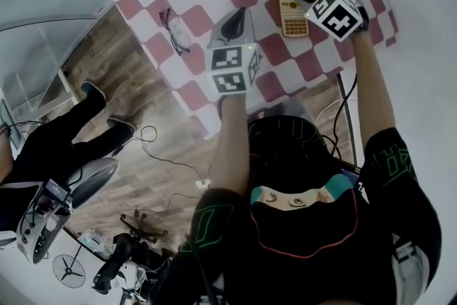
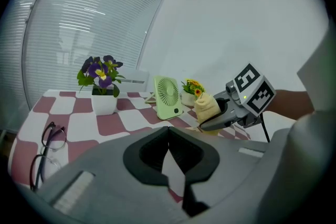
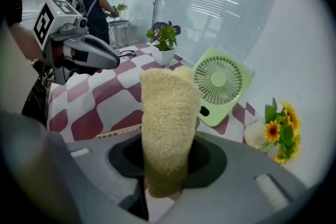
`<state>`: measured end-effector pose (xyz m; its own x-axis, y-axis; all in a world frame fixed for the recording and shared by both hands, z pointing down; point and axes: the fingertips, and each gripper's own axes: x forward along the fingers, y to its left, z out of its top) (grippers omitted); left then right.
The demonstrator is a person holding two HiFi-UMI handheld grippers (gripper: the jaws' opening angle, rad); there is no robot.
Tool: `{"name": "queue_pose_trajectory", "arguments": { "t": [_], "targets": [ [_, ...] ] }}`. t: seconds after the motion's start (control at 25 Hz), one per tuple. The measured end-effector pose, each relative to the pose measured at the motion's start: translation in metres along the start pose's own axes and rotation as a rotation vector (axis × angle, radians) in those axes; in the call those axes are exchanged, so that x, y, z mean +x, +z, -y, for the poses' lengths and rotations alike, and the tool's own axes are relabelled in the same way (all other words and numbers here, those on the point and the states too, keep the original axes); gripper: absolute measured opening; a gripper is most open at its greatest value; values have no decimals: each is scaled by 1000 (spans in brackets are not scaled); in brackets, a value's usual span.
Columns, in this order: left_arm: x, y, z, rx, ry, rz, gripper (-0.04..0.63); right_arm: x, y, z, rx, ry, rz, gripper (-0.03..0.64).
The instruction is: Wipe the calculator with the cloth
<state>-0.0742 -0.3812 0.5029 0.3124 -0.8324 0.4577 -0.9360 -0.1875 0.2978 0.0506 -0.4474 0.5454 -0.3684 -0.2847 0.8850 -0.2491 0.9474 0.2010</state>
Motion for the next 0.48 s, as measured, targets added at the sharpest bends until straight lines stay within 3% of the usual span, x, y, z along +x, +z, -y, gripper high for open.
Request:
{"name": "queue_pose_trajectory", "arguments": {
  "t": [0.24,0.48],
  "targets": [
    [5,0,-6,-22,24,-5,9,20,3,-2,-88,90,-37,163],
    [8,-3,-13,-40,47,-9,9,24,0,-13,-80,167,-14,222]
  ]
}}
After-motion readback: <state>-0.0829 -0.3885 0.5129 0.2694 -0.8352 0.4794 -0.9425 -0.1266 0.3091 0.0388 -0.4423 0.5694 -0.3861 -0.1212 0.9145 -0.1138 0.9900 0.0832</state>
